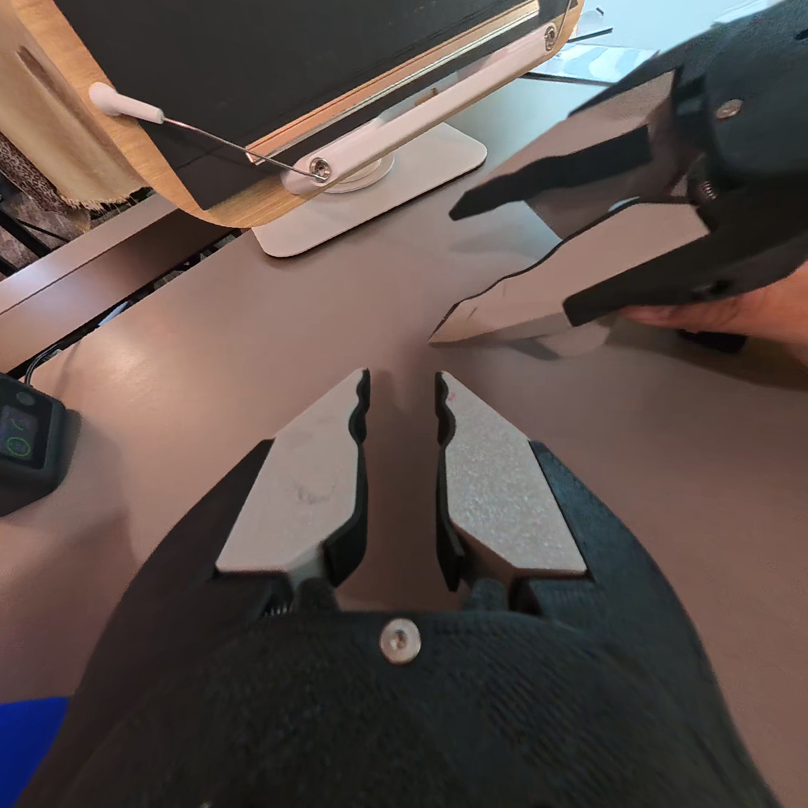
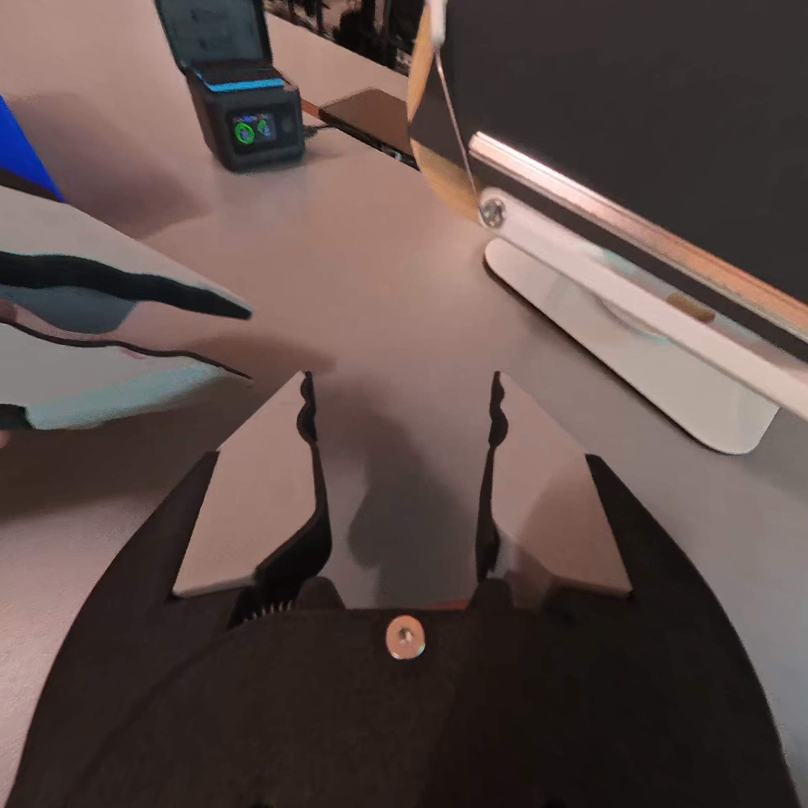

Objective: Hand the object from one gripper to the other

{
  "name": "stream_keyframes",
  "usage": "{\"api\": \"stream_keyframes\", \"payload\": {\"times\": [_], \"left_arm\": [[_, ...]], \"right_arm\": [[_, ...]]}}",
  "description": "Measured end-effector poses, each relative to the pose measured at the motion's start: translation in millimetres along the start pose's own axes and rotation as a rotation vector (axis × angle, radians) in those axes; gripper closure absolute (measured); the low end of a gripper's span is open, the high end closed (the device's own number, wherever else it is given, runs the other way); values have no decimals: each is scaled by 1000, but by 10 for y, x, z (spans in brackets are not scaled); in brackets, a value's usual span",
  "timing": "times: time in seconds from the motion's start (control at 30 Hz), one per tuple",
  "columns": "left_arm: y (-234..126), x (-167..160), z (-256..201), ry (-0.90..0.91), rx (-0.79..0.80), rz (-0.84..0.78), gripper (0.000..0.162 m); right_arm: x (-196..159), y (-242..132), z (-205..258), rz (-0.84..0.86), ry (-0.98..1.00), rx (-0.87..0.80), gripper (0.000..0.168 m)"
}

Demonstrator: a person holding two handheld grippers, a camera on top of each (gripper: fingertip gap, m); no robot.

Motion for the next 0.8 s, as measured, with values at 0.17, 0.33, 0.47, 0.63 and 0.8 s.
{"api": "stream_keyframes", "payload": {"times": [0.17, 0.33, 0.47, 0.63, 0.8], "left_arm": [[45, -11, -52, 52, 6, 33, 139], [46, -21, -95, 62, 23, 42, 146], [-71, -97, -163, 4, 19, 44, 146], [-602, -364, -797, 16, -97, 53, 139], [-1740, -419, -811, -30, -88, 96, 118]], "right_arm": [[48, -55, 63, -76, -62, 25, 93], [5, -6, 26, -17, -6, 106, 76], [-36, -45, -12, -15, 11, 126, 77], [-33, -118, -9, -62, 6, 129, 83], [-38, -120, 12, -59, -7, 132, 84]]}}
Point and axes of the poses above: each gripper's, where its closed fingertips meet, y out along the fingers, x out of its top, z = x × y across the jaws, the point moved 5 cm from there along -y, back along the fingers, and after that the axes turned 15 degrees about z, right-handed, at the moved point
